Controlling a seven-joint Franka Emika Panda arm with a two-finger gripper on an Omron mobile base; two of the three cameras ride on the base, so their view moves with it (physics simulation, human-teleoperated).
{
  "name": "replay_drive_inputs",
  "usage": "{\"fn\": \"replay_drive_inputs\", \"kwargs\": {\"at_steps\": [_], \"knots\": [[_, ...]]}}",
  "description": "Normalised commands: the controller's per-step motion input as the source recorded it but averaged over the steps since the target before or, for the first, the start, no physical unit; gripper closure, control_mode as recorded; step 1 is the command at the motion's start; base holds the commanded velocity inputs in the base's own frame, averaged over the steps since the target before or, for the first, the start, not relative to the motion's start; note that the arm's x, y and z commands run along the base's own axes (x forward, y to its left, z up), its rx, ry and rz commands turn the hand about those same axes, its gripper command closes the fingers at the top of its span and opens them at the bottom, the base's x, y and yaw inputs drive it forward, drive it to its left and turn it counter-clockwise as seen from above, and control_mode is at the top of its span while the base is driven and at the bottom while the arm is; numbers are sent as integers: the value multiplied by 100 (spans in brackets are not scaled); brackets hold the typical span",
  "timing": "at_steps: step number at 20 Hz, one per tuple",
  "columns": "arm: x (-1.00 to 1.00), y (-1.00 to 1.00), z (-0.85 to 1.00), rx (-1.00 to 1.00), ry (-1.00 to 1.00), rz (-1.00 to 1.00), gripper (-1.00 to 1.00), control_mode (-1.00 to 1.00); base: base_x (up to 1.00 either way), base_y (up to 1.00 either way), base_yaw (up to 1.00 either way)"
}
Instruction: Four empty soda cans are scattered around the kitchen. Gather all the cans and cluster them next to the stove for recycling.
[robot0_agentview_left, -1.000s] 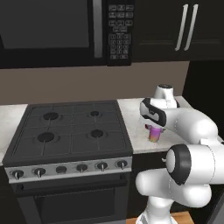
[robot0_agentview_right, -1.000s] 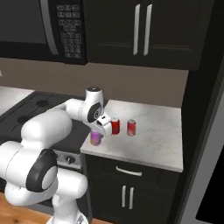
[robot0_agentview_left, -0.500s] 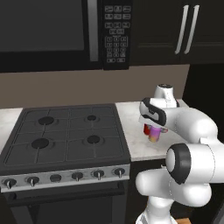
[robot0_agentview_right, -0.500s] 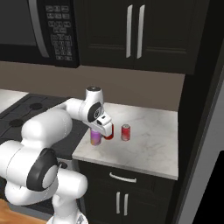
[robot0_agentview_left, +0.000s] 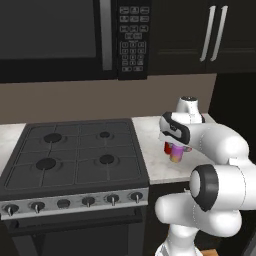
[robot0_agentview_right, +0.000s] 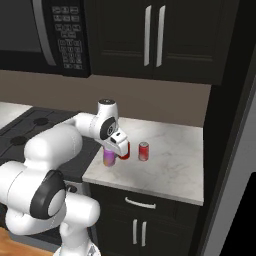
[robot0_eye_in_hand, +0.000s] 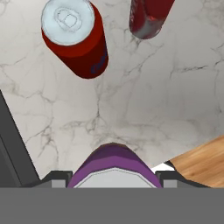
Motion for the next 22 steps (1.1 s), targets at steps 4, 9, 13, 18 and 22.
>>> {"fn": "replay_drive_inputs", "kwargs": {"at_steps": [4, 9, 13, 18, 22], "knots": [[0, 0, 0, 0, 0, 0, 100, 100, 0, 0, 0], [0, 0, 0, 0, 0, 0, 100, -100, 0, 0, 0], [10, -5, 0, 0, 0, -1, 100, -100, 0, 0, 0], [30, -14, -3, 0, 0, 0, 100, -100, 0, 0, 0], [34, -17, -11, 0, 0, 0, 100, -100, 0, 0, 0]]}}
